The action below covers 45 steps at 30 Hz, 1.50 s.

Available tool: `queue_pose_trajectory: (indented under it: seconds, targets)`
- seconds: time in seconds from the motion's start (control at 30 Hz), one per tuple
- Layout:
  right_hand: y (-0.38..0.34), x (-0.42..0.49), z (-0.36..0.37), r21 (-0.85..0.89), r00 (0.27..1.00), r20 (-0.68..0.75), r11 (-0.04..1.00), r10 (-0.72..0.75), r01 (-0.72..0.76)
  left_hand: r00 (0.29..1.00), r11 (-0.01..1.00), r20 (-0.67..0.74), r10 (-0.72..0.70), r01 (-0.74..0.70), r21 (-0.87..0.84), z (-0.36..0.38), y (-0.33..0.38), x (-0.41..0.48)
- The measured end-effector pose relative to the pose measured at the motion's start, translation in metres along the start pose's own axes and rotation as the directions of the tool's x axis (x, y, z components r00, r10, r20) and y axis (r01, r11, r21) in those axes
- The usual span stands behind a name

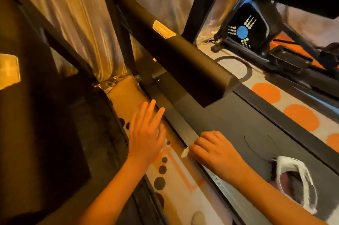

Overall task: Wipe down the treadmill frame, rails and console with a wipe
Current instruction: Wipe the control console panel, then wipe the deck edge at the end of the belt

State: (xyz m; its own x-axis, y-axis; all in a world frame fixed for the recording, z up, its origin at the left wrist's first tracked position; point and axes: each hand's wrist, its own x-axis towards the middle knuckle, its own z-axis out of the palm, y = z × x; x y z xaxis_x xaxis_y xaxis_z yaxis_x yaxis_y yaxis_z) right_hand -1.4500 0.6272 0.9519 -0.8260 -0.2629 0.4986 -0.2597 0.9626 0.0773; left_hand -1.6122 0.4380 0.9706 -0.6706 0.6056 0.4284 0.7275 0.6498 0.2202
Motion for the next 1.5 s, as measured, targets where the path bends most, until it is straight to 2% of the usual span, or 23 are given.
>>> queue_pose_trajectory:
  seconds: [0.2, 0.27, 0.37, 0.43, 0.57, 0.7, 0.83, 0.93, 1.03, 1.17, 1.33, 1.43, 1.5]
  targets:
    - [0.024, 0.027, 0.03, 0.144, 0.983, -0.03, 0.972, -0.182, 0.185, 0.969, 0.963, -0.036, -0.244, 0.246, 0.106, -0.009, -0.002, -0.035]
    - [0.021, 0.045, 0.043, 0.209, 0.973, -0.02, 0.95, -0.231, 0.23, 0.931, 0.925, -0.048, -0.362, 0.365, 0.107, -0.009, 0.0, -0.057]
    - [0.01, 0.063, 0.058, 0.299, 0.961, -0.095, 0.913, -0.261, 0.277, 0.857, 0.844, -0.099, -0.506, 0.515, 0.149, -0.01, 0.011, -0.09]
    - [-0.001, 0.069, 0.066, 0.35, 0.952, -0.14, 0.885, -0.274, 0.306, 0.819, 0.803, -0.127, -0.559, 0.573, 0.162, -0.009, 0.02, -0.112]
    - [-0.018, 0.065, 0.093, 0.432, 0.918, -0.142, 0.812, -0.37, 0.393, 0.73, 0.701, -0.14, -0.669, 0.682, 0.208, -0.001, 0.034, -0.155]
    - [-0.036, 0.058, 0.104, 0.539, 0.87, -0.101, 0.708, -0.483, 0.456, 0.554, 0.513, -0.215, -0.804, 0.83, 0.221, 0.005, 0.065, -0.2]
    - [-0.06, 0.063, 0.108, 0.571, 0.762, -0.21, 0.555, -0.613, 0.604, 0.377, 0.317, -0.31, -0.873, 0.921, 0.227, 0.005, 0.095, -0.241]
    - [-0.084, 0.054, 0.106, 0.626, 0.729, -0.213, 0.482, -0.65, 0.612, 0.247, 0.189, -0.362, -0.899, 0.964, 0.187, 0.005, 0.122, -0.274]
    - [-0.115, 0.036, 0.107, 0.686, 0.686, -0.196, 0.402, -0.701, 0.606, 0.131, 0.078, -0.402, -0.906, 0.986, 0.145, 0.001, 0.145, -0.307]
    - [-0.161, 0.002, 0.102, 0.708, 0.589, -0.206, 0.297, -0.782, 0.641, -0.049, -0.087, -0.457, -0.888, 0.994, 0.062, 0.009, 0.178, -0.361]
    - [-0.208, -0.045, 0.102, 0.718, 0.453, -0.17, 0.205, -0.875, 0.665, -0.214, -0.225, -0.47, -0.856, 0.974, -0.032, 0.034, 0.216, -0.428]
    - [-0.244, -0.072, 0.113, 0.699, 0.377, -0.206, 0.134, -0.903, 0.702, -0.289, -0.29, -0.463, -0.838, 0.954, -0.07, 0.053, 0.232, -0.47]
    - [-0.264, -0.09, 0.13, 0.722, 0.36, -0.211, 0.103, -0.909, 0.684, -0.349, -0.349, -0.441, -0.827, 0.933, -0.084, 0.072, 0.241, -0.498]
